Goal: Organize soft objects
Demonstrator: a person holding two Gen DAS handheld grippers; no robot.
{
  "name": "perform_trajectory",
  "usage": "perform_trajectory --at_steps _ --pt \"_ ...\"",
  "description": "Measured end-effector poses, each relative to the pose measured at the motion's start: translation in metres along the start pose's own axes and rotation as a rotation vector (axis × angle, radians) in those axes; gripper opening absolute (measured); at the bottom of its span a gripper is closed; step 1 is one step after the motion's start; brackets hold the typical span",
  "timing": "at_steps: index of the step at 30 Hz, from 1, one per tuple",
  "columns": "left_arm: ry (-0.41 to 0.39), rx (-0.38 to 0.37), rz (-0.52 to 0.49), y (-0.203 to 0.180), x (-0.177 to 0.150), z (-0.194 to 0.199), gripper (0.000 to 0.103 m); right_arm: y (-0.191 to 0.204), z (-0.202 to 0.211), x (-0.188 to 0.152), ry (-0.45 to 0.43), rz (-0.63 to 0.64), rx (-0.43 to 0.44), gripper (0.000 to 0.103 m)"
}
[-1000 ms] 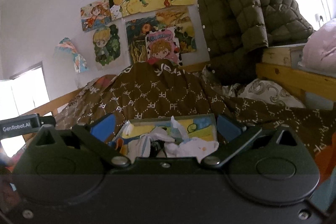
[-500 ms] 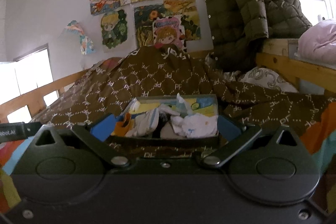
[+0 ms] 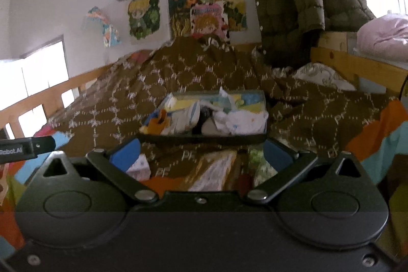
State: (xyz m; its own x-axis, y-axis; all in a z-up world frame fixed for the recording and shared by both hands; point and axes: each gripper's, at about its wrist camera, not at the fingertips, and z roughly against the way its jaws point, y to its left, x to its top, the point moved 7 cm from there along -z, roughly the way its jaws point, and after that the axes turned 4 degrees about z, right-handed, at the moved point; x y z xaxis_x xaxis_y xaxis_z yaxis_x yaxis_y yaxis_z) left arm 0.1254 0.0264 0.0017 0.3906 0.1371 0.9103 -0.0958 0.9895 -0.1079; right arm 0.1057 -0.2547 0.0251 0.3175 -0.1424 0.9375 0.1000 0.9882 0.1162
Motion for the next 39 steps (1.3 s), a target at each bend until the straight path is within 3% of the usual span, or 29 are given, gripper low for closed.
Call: perform_trajectory --at_steps 18,29,39 --pt "0.083 -0.004 0.031 0.011 -0.036 -0.001 0.102 0.019 0.014 -0.034 0.089 0.066 -0.003 0.103" --pt "0.142 0.023 -0.021 0.003 -0.051 -0.01 0.102 0.015 -0.003 -0.054 0.158 0.042 -0.034 0.103" --pt "0.175 0.04 -0.002 0.007 -0.055 -0.015 0.102 0.01 -0.021 -0.066 0.195 0.03 -0.056 0.103"
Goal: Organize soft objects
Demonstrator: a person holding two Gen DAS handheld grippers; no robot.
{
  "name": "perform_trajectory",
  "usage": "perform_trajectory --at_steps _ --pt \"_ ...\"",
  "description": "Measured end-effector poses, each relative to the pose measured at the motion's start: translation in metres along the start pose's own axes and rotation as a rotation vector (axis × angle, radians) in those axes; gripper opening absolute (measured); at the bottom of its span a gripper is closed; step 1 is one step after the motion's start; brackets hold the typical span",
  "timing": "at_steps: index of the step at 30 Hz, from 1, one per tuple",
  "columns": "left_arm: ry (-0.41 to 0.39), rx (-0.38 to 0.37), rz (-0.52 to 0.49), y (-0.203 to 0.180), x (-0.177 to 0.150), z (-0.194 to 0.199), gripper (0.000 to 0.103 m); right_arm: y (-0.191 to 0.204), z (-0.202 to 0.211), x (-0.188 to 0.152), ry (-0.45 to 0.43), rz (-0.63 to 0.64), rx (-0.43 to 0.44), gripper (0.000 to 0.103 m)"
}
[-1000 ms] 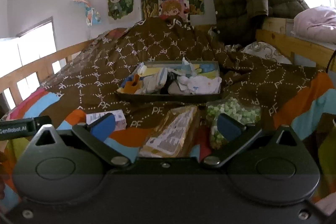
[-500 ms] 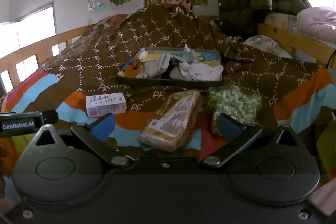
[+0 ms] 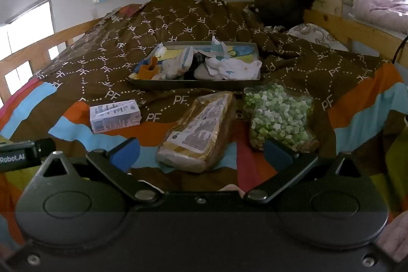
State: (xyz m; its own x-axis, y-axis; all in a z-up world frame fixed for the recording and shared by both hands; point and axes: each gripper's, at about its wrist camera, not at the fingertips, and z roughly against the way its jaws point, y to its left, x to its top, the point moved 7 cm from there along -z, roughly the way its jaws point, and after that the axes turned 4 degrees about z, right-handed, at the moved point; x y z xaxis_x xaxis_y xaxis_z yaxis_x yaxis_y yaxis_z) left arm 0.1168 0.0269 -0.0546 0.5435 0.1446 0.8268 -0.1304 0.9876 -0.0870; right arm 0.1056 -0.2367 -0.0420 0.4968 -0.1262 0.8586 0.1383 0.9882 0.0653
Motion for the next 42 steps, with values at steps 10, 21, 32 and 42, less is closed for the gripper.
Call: perform_trajectory --at_steps 10,21,32,42 --pt "0.017 -0.005 -0.015 -0.0039 -0.0031 -0.0027 0.102 -0.0014 -0.0091 -0.0014 0.01 -0.008 -0.003 0.103" --pt "0.022 -0.006 0.012 -0.0019 -0.0047 -0.0029 0.102 -0.0039 -0.0089 -0.0014 0.009 -0.007 -0.004 0.103" --pt "0.022 -0.006 0.01 -0.0014 -0.005 -0.0031 0.102 -0.0044 -0.0104 -0.0028 0.008 -0.008 -0.007 0.103" --pt "0.022 -0.004 0.01 -0.0015 -0.0051 -0.0031 0.102 -0.0047 -0.0098 -0.0034 0.011 -0.007 -0.008 0.103"
